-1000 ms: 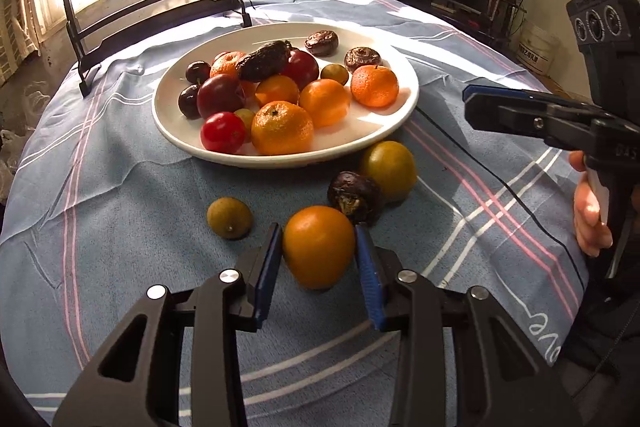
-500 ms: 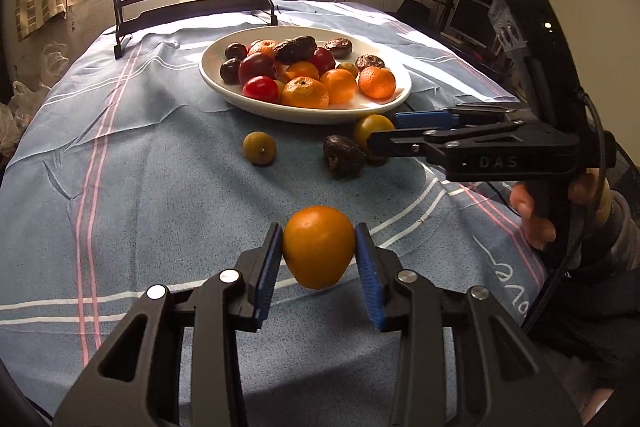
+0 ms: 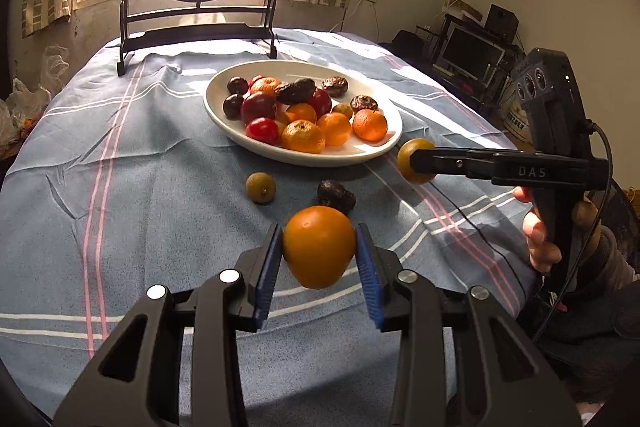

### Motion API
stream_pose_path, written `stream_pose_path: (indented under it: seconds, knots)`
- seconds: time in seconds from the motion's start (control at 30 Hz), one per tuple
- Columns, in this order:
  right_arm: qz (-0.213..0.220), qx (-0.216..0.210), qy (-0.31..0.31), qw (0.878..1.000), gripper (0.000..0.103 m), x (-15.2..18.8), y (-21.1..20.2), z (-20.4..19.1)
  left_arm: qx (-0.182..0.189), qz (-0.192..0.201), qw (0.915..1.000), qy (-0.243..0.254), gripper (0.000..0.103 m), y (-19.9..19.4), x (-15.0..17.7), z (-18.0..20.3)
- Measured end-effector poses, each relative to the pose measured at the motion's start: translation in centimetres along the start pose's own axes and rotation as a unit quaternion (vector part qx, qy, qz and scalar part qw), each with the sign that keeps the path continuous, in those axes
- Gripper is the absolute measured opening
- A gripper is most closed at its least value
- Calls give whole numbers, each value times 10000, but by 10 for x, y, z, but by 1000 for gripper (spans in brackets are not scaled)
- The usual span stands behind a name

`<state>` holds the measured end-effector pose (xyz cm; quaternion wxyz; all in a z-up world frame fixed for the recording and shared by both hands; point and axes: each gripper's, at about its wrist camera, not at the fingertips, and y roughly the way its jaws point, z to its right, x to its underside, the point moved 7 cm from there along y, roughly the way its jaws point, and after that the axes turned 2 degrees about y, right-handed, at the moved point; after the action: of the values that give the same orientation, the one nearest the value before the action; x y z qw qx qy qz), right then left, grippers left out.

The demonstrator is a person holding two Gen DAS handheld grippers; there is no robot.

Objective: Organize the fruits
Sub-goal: 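Place the orange on the plate with the left tool while the right tool places the yellow citrus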

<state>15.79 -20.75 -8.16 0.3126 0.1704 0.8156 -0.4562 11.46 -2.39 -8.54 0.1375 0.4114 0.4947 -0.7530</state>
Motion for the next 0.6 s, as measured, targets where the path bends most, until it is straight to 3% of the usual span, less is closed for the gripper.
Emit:
stream_pose_path:
  seconds: [0.2, 0.33, 0.47, 0.53, 0.57, 0.6]
  knots:
    - [442, 257, 271, 9983, 41, -67, -13, 32, 35, 121, 9993, 349, 36, 31, -57, 20]
    - [508, 437, 580, 9961, 41, -97, 15, 56, 116, 50, 9993, 366, 36, 75, -90, 25]
    - [427, 517, 764, 9948, 43, -106, 45, 72, -23, -245, 9992, 327, 37, 115, -101, 20]
    - [409, 498, 712, 9954, 50, -104, 46, 70, -121, -253, 9994, 196, 53, 119, -102, 15]
    - [455, 493, 635, 9957, 58, -102, 41, 68, -99, -208, 9997, 121, 57, 115, -102, 13]
    - [508, 560, 518, 9958, 59, -99, 36, 65, -135, -129, 9998, 105, 62, 110, -102, 11]
